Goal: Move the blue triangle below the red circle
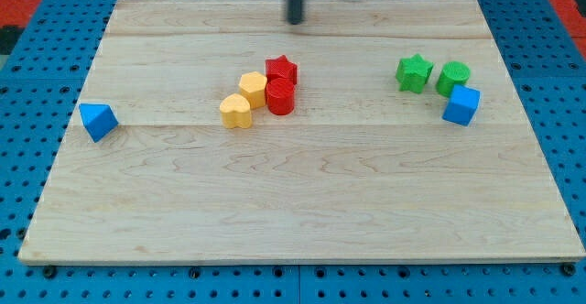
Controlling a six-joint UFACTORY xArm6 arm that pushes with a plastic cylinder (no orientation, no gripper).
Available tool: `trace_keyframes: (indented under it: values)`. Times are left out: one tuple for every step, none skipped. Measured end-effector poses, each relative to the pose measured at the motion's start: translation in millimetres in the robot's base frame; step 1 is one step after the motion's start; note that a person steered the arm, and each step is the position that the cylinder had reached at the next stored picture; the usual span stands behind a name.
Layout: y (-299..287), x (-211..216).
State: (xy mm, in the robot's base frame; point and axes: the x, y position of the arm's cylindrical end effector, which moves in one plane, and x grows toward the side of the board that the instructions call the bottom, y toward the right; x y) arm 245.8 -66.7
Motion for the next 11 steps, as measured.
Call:
trace_keyframes:
  values:
    - [-119,64]
    - [-175,140]
    - [-210,179]
    - [-135,232]
    - [-48,259]
    - [-76,308]
    - [-41,314]
    - [10,283]
    - [47,248]
    - [34,224]
    - [7,221]
